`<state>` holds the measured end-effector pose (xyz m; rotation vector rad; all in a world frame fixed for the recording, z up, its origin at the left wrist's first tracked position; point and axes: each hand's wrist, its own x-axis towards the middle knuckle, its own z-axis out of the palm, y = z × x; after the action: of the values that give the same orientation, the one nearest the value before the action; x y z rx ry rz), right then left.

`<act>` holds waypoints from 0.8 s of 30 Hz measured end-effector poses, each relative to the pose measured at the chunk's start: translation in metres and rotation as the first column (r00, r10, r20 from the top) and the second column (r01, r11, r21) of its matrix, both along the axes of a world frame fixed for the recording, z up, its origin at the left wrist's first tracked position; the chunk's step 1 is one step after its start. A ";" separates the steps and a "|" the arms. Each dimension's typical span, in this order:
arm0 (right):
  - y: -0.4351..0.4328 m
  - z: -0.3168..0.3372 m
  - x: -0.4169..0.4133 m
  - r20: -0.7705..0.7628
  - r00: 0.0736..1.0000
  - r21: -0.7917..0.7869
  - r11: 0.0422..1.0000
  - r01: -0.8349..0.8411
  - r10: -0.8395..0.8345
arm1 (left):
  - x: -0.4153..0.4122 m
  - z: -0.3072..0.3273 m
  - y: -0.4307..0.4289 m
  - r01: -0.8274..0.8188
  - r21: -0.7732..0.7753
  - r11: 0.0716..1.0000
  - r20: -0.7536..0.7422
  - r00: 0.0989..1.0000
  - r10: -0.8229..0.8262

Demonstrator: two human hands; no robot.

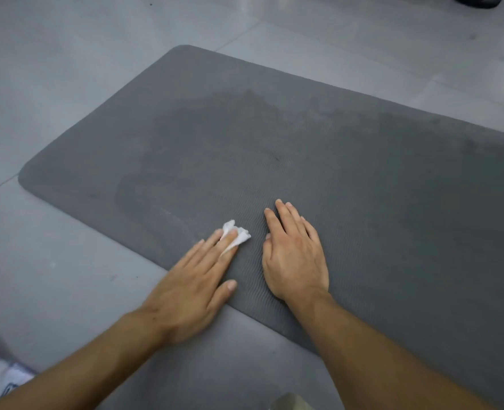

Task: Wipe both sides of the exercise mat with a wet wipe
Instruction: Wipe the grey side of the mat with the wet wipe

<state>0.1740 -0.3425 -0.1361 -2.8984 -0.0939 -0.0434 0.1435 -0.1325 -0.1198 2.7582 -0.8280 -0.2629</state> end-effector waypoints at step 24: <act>0.001 0.002 0.001 0.012 1.000 -0.008 1.000 0.011 -0.011 | 0.035 -0.003 0.013 -0.110 -0.080 0.991 -0.006 0.994 0.110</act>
<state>0.1746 -0.3415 -0.1345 -2.9073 -0.0809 -0.0622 0.1781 -0.1196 -0.1231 2.7168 -0.6675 -0.2064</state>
